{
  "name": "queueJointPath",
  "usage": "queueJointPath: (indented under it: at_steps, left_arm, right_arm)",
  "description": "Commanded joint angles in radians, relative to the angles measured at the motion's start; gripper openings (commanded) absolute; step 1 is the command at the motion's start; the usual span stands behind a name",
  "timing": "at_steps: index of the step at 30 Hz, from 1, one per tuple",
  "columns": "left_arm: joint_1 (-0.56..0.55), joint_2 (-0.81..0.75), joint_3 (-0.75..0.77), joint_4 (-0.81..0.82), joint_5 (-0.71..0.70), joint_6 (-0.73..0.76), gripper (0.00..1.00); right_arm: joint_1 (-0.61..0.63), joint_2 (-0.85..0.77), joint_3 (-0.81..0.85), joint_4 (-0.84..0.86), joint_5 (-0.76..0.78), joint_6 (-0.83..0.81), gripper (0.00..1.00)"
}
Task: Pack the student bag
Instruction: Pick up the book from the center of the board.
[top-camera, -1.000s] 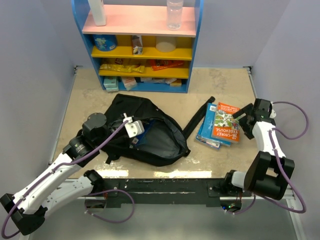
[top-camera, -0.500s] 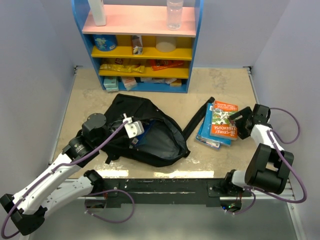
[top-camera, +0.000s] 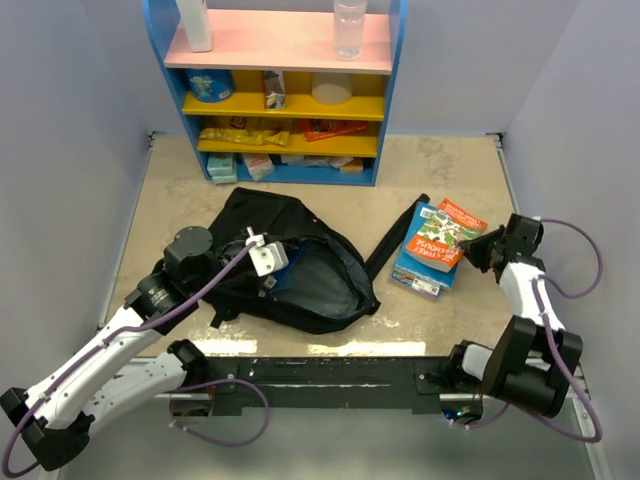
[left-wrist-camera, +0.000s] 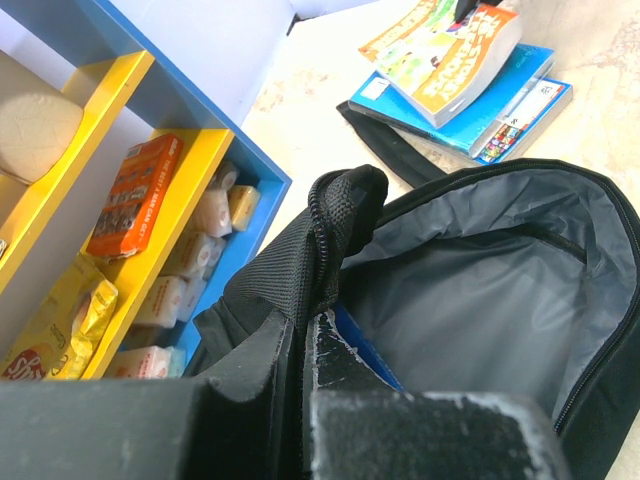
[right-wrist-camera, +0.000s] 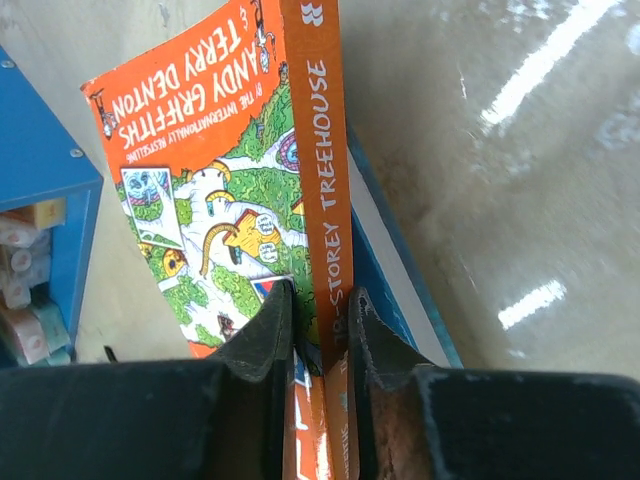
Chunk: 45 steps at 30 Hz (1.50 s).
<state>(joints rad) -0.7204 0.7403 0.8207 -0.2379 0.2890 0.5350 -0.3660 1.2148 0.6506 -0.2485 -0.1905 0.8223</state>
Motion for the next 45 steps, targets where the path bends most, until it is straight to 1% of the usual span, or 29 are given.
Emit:
queueJointPath:
  at_steps: [1,2,3,5,6,9,10,12,13,18,23,24,28,31,32,33,35,37,38,39,41,43,44,45]
  left_arm:
    - [-0.008,-0.016,0.066,0.127,0.05,0.006,0.0]
    - [-0.007,-0.015,0.064,0.129,0.05,0.008,0.0]
    - [-0.007,-0.013,0.064,0.132,0.049,0.008,0.0]
    - [-0.007,-0.012,0.063,0.138,0.045,0.008,0.0]
    - [-0.008,-0.01,0.063,0.143,0.042,0.01,0.0]
    - [-0.007,-0.006,0.064,0.143,0.035,0.01,0.0]
    - [-0.007,-0.002,0.063,0.14,0.03,0.016,0.0]
    - [-0.007,-0.001,0.061,0.138,0.026,0.019,0.0]
    - [-0.007,0.002,0.058,0.138,0.025,0.02,0.0]
    - [-0.007,0.013,0.049,0.155,0.036,0.016,0.0]
    - [-0.007,0.028,0.055,0.161,0.041,0.014,0.0]
    - [-0.007,0.03,0.058,0.163,0.041,0.016,0.0]
    - [-0.007,0.028,0.057,0.164,0.036,0.014,0.0]
    - [-0.007,0.024,0.054,0.164,0.033,0.014,0.0]
    - [-0.007,0.021,0.055,0.164,0.032,0.013,0.0]
    - [-0.007,0.019,0.057,0.167,0.026,0.016,0.0]
    - [-0.007,0.024,0.06,0.169,0.022,0.02,0.0]
    - [-0.005,0.03,0.066,0.178,0.018,0.02,0.0]
    - [-0.007,0.031,0.064,0.186,0.015,0.016,0.0]
    - [-0.005,0.031,0.06,0.199,0.015,0.017,0.0]
    - [-0.005,0.031,0.055,0.207,0.018,0.017,0.0]
    - [-0.007,0.031,0.058,0.206,0.019,0.013,0.0]
    - [-0.007,0.031,0.061,0.203,0.019,0.011,0.0]
    - [-0.005,0.033,0.067,0.196,0.019,0.011,0.0]
  right_arm:
    - [-0.005,-0.089,0.027,-0.216,0.08,-0.032,0.0]
    - [-0.005,-0.104,0.043,-0.228,0.062,-0.034,0.0]
    - [-0.005,-0.147,0.043,-0.222,0.004,-0.029,0.0]
    - [0.004,-0.162,0.04,-0.195,-0.074,-0.017,0.0]
    - [0.009,-0.166,0.034,-0.186,-0.161,-0.005,0.0]
    - [0.048,-0.199,0.023,-0.135,-0.246,0.029,0.0]
    - [0.074,-0.214,0.017,-0.111,-0.318,0.056,0.0]
    - [0.099,-0.228,0.021,-0.081,-0.358,0.077,0.0]
    - [0.12,-0.242,0.02,-0.058,-0.406,0.109,0.0]
    - [0.176,-0.268,0.084,0.043,-0.487,0.195,0.0]
    - [0.234,-0.284,0.161,0.164,-0.547,0.328,0.0]
    - [0.246,-0.293,0.167,0.17,-0.549,0.356,0.0]
    - [0.309,-0.313,0.196,0.186,-0.57,0.382,0.0]
    - [0.354,-0.33,0.216,0.083,-0.586,0.328,0.0]
    - [0.358,-0.336,0.227,-0.014,-0.586,0.305,0.0]
    - [0.358,-0.346,0.225,-0.059,-0.586,0.272,0.0]
    - [0.4,-0.391,0.209,-0.145,-0.58,0.262,0.0]
    - [0.423,-0.406,0.21,-0.228,-0.575,0.21,0.0]
    - [0.429,-0.411,0.228,-0.329,-0.569,0.181,0.0]
    - [0.43,-0.411,0.234,-0.371,-0.573,0.119,0.0]
    - [0.44,-0.405,0.25,-0.484,-0.581,0.068,0.0]
    - [0.461,-0.406,0.256,-0.538,-0.575,0.012,0.0]
    - [0.466,-0.411,0.245,-0.572,-0.576,0.005,0.0]
    - [0.469,-0.428,0.229,-0.569,-0.592,0.006,0.0]
